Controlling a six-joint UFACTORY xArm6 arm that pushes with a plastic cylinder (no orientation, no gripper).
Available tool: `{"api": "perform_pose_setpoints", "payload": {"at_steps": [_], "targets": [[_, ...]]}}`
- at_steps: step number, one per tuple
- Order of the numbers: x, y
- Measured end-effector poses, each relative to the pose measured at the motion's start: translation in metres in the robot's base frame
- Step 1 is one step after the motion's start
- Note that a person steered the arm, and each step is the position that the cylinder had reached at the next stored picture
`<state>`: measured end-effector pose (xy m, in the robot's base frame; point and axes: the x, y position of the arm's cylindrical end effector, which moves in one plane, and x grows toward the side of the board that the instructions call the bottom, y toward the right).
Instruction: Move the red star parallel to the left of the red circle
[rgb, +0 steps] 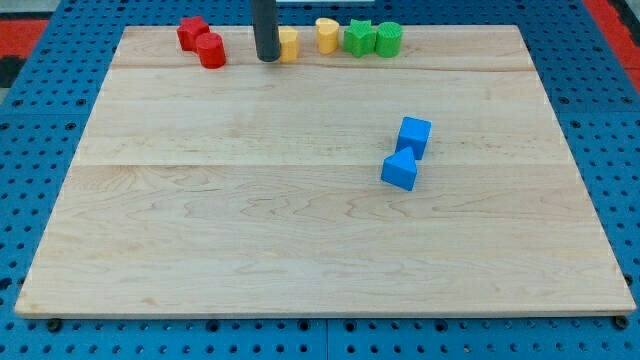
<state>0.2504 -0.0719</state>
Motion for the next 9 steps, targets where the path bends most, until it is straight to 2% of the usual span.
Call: {"api": "perform_pose_setpoints", "payload": {"at_steps": [2, 3, 4, 5, 7, 8, 9], "targets": [[-0.018, -0.003], [-0.025, -0.038], [-0.059, -0.037], [-0.059, -0.059], [-0.059, -0.165], [-0.052, -0.183], [-0.044, -0.176]]}}
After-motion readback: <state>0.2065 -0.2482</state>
